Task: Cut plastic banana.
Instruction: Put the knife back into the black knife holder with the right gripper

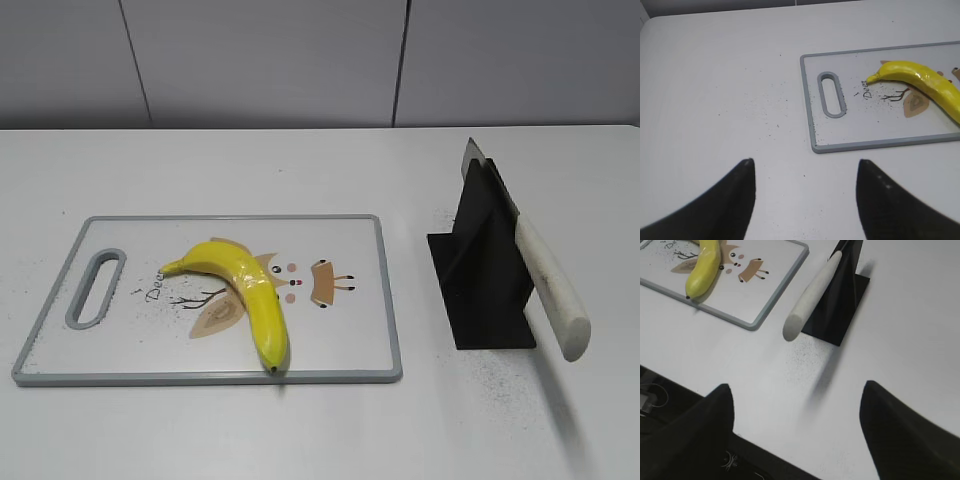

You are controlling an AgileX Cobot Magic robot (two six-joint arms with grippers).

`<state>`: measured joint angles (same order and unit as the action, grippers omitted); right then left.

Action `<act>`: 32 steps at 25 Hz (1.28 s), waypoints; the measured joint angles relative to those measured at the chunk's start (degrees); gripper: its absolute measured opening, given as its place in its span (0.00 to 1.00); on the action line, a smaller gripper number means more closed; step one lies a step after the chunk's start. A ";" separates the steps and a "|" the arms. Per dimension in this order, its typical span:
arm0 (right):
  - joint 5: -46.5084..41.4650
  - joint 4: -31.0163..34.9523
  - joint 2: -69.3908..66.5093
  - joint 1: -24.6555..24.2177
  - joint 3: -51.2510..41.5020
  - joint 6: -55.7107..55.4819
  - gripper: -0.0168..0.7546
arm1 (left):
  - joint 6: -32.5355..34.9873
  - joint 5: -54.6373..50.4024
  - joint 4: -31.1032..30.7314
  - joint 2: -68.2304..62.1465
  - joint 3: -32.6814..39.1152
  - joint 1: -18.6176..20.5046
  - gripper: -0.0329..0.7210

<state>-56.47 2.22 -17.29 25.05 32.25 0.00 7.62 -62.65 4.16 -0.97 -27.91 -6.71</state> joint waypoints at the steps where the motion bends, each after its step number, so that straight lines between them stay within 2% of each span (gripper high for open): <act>1: -1.01 0.33 2.09 0.00 -0.96 0.00 0.79 | 0.00 0.00 0.00 0.00 0.00 0.00 0.83; 8: -3.25 0.62 13.24 0.00 -3.52 0.00 0.79 | 0.00 0.00 0.00 0.00 0.00 0.00 0.82; 16: -3.30 0.68 17.62 -0.96 -3.54 0.00 0.78 | 0.00 0.00 -0.05 0.00 0.00 0.00 0.82; 19: -3.30 1.04 17.62 -4.78 -3.54 0.00 0.78 | 0.00 0.00 -0.05 0.00 0.00 0.00 0.82; 27: -3.30 1.42 17.62 -20.56 -3.59 0.00 0.78 | 0.00 0.00 -0.05 0.00 0.06 0.00 0.81; 30: -3.30 1.42 17.62 -24.45 -3.59 0.00 0.78 | 0.00 0.00 -0.05 0.00 0.06 0.00 0.81; 32: -3.30 1.50 17.62 -25.33 -3.59 0.00 0.78 | 0.00 0.00 -0.05 0.00 0.06 0.00 0.81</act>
<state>-59.77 3.72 0.34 -0.28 28.66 0.00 7.62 -62.65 4.12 -0.97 -27.85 -6.71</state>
